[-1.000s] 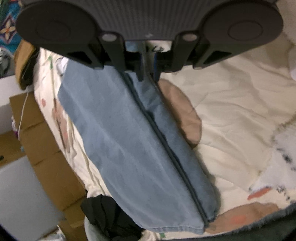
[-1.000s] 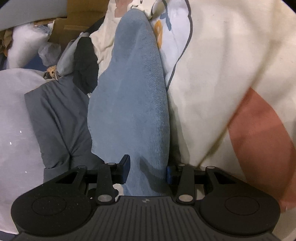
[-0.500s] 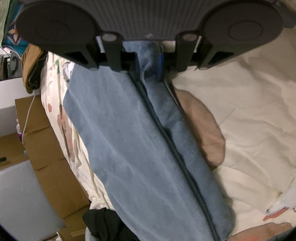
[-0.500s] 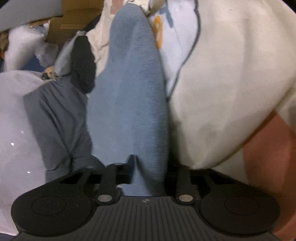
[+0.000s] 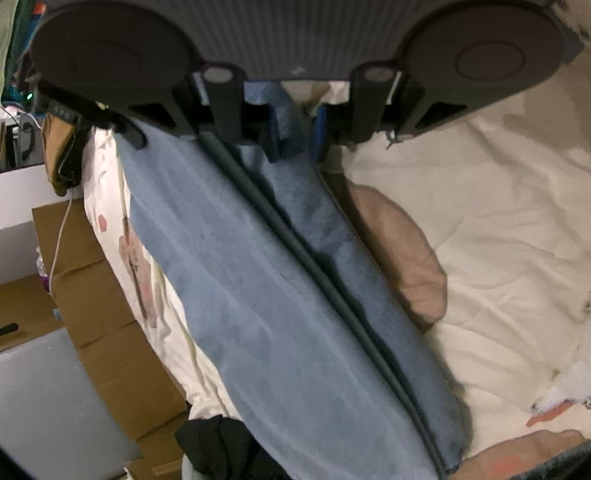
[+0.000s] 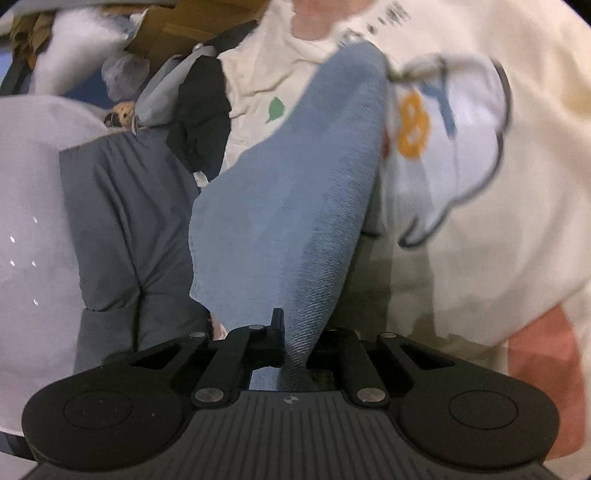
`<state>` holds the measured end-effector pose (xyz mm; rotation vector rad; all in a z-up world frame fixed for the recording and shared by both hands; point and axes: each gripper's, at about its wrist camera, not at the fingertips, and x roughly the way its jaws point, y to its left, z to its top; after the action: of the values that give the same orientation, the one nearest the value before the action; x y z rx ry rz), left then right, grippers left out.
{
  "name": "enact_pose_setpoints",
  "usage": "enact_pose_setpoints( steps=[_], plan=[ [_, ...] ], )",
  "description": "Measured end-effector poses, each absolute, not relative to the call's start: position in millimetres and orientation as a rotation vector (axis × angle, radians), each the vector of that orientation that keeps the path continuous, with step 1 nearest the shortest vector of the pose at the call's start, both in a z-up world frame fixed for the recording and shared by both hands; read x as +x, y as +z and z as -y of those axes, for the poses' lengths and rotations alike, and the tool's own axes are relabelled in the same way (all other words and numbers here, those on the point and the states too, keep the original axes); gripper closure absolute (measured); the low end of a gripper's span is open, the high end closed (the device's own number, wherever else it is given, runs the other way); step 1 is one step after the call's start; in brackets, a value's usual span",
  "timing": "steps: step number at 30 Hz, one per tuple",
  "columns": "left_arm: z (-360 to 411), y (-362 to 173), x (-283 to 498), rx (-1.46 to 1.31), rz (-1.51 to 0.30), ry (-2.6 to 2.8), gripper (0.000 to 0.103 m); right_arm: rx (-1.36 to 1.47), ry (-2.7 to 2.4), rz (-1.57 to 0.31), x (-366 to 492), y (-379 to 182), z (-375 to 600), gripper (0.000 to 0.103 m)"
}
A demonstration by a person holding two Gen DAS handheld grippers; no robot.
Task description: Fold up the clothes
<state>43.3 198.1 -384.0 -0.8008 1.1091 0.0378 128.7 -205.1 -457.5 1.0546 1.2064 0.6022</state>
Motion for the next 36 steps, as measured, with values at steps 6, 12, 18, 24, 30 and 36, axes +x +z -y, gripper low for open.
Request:
enact_pose_setpoints(
  steps=[6, 12, 18, 24, 30, 36],
  plan=[
    [-203.0, -370.6, 32.4, -0.805, -1.074, 0.062, 0.084, 0.956, 0.611, -1.244, 146.1, -425.2, 210.4, 0.098],
    [-208.7, -362.7, 22.1, -0.812, -1.060, 0.075, 0.084, 0.869, 0.611, -1.268, 159.2, -400.5, 243.0, 0.098],
    [-208.6, -366.1, 23.0, -0.816, -1.054, 0.069, 0.084, 0.765, 0.529, -1.302, 168.2, -385.5, 304.5, 0.098],
    [-199.8, -357.4, 28.6, -0.807, -1.009, 0.032, 0.084, 0.655, 0.470, -1.350, 178.7, -370.1, 358.5, 0.098],
    [-191.0, -358.7, 30.3, -0.795, -1.013, 0.012, 0.084, 0.520, 0.498, -1.379, 217.7, -333.3, 378.8, 0.098],
    [-188.2, -358.9, 33.6, -0.804, -1.017, 0.010, 0.084, 0.438, 0.539, -1.413, 244.6, -311.5, 388.2, 0.098]
  ],
)
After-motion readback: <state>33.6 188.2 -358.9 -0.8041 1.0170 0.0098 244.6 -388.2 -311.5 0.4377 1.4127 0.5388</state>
